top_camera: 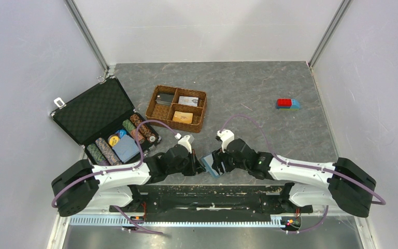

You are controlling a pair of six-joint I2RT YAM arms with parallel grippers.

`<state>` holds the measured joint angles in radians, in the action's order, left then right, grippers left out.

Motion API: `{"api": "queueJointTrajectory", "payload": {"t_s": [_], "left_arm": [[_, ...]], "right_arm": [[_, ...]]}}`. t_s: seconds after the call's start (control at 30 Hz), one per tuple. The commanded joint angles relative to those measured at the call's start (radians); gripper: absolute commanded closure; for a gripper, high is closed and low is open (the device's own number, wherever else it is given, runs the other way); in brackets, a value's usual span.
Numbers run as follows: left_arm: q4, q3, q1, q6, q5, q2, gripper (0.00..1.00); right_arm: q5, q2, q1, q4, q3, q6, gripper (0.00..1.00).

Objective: Take the credit cards out of the card holder
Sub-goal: Remove the credit card from the card holder.

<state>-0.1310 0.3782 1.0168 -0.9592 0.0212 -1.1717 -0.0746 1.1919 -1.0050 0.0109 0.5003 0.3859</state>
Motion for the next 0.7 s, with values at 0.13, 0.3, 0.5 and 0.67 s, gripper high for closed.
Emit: {"api": "queueJointTrajectory", "payload": {"t_s": [0.13, 0.3, 0.5, 0.67], "left_arm": [[-0.043, 0.006, 0.004, 0.034, 0.004, 0.009, 0.98], [-0.048, 0.004, 0.004, 0.033, 0.006, 0.007, 0.98], [-0.05, 0.0, 0.005, 0.031, 0.006, 0.009, 0.98], [-0.052, -0.002, 0.004, 0.031, 0.006, 0.008, 0.98]], "right_arm": [[-0.083, 0.041, -0.045, -0.038, -0.002, -0.026, 0.31], [-0.095, 0.072, -0.065, -0.042, 0.004, -0.028, 0.29], [-0.128, 0.092, -0.093, -0.04, 0.007, -0.027, 0.28], [-0.193, 0.097, -0.108, 0.0, 0.025, -0.019, 0.35]]}}
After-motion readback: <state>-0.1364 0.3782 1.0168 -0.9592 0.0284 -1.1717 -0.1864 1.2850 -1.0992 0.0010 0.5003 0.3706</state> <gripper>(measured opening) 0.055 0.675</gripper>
